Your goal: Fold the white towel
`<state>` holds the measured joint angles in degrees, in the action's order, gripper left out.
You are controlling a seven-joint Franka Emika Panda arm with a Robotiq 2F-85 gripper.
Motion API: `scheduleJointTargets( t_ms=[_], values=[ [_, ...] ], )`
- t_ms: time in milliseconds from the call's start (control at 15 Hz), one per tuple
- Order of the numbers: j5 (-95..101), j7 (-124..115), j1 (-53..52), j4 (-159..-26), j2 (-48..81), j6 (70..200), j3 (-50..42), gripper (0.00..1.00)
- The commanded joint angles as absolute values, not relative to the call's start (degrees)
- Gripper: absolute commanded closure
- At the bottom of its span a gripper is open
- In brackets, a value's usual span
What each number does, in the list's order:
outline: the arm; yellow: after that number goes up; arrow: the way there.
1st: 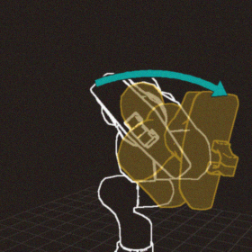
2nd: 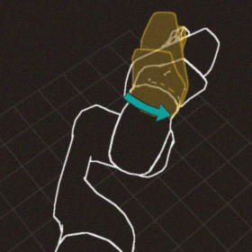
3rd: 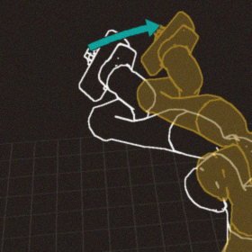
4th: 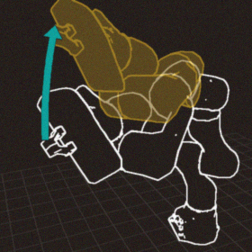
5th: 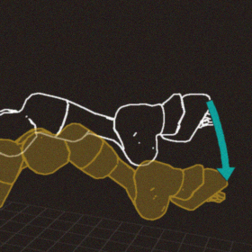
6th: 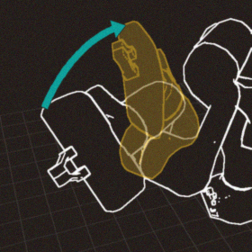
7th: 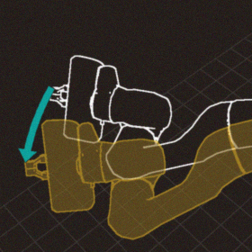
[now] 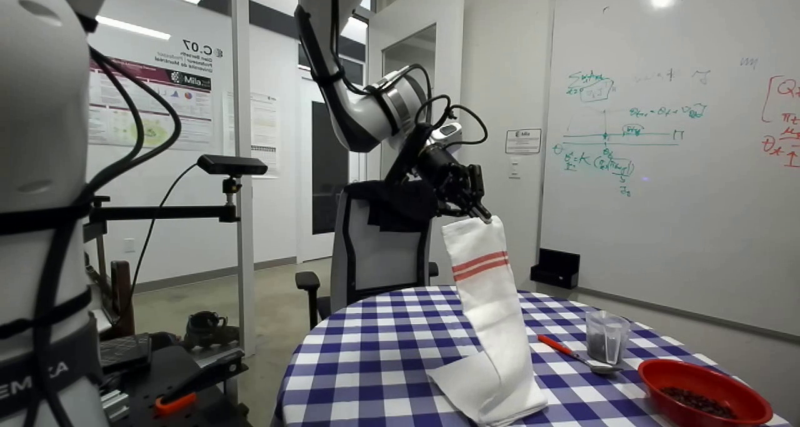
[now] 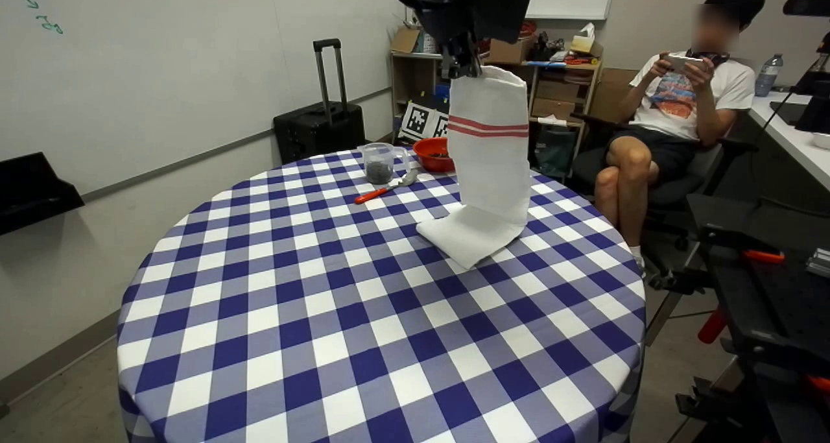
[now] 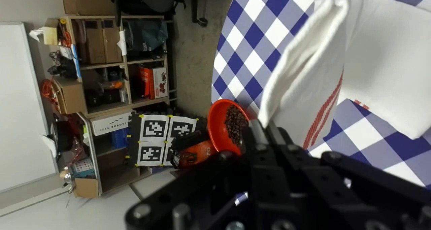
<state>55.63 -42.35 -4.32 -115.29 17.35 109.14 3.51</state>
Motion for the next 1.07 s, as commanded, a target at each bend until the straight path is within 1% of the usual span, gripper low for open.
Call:
scheduleJointTargets(
  t_ms=[0,533,1000],
  values=[
    [52.22,-41.92,-5.26,-111.90,19.12,109.47,3.37,0.99],
    [44.89,-42.57,-5.98,-108.65,21.30,109.88,2.77,0.99],
    [41.06,-41.97,-6.05,-107.29,24.40,112.78,1.99,0.99]
  ],
)
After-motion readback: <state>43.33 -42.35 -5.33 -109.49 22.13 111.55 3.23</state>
